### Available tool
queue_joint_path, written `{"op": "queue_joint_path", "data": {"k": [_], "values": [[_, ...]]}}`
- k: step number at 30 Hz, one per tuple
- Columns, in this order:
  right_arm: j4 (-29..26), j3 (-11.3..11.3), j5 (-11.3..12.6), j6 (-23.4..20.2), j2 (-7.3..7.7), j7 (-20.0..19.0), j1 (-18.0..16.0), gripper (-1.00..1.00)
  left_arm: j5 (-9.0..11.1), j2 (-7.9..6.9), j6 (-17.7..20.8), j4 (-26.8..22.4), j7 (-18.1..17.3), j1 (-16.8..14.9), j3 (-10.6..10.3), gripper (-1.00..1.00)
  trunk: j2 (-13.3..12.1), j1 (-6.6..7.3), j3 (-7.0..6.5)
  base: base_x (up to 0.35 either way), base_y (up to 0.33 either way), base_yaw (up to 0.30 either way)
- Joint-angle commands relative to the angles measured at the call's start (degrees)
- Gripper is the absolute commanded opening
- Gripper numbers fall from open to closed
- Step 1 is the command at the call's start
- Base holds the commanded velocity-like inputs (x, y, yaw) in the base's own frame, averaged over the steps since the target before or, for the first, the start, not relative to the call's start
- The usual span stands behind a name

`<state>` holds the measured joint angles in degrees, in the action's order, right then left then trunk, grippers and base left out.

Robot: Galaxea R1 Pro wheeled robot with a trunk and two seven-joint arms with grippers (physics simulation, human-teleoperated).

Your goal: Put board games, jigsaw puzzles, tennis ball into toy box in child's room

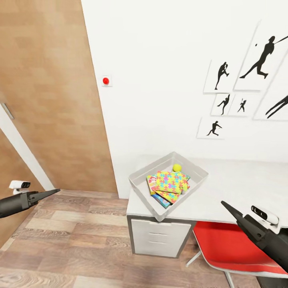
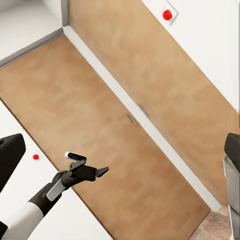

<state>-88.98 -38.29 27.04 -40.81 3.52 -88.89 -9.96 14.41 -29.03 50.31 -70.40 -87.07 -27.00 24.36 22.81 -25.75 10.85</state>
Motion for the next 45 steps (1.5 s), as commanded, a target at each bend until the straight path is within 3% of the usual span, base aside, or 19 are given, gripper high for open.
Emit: {"op": "queue_joint_path", "data": {"k": [1, 33, 45], "values": [[0.01, -0.02, 0.03, -0.60, 0.00, -0.16, -0.06, 1.00, 0.00, 0.01, 0.56, -0.01, -0.20, -0.01, 0.00, 1.00, 0.11, -0.03, 0.05, -0.008, 0.017, -0.114], [0.01, -0.03, 0.01, -0.49, -0.09, -0.06, -0.06, 1.00, -0.01, 0.11, 0.49, 0.00, -0.12, -0.03, -0.02, 1.00, 0.11, -0.03, -0.15, -0.001, 0.003, -0.012], [0.03, -0.03, 0.03, -0.49, -0.09, -0.06, -0.06, 1.00, -0.06, 0.11, 0.49, 0.00, -0.12, 0.00, -0.02, 1.00, 0.11, -0.03, -0.29, 0.000, 0.202, -0.019]]}}
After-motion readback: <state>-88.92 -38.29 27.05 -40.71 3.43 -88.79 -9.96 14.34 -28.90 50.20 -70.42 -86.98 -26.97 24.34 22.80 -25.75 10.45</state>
